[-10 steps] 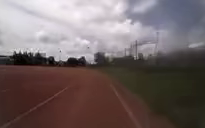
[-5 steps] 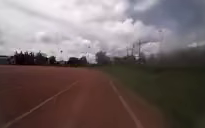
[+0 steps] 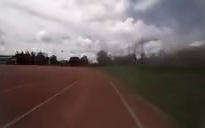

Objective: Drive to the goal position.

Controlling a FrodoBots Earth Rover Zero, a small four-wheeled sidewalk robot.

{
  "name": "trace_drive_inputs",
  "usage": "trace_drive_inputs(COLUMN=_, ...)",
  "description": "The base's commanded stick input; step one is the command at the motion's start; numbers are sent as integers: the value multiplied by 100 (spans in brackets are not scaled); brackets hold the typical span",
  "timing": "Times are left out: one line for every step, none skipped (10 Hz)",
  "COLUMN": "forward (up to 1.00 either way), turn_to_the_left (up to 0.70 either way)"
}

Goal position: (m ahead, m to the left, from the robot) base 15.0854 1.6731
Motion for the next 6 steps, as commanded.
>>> trace_drive_inputs(forward=70, turn_to_the_left=0)
trace_drive_inputs(forward=70, turn_to_the_left=0)
trace_drive_inputs(forward=70, turn_to_the_left=0)
trace_drive_inputs(forward=70, turn_to_the_left=0)
trace_drive_inputs(forward=70, turn_to_the_left=0)
trace_drive_inputs(forward=70, turn_to_the_left=0)
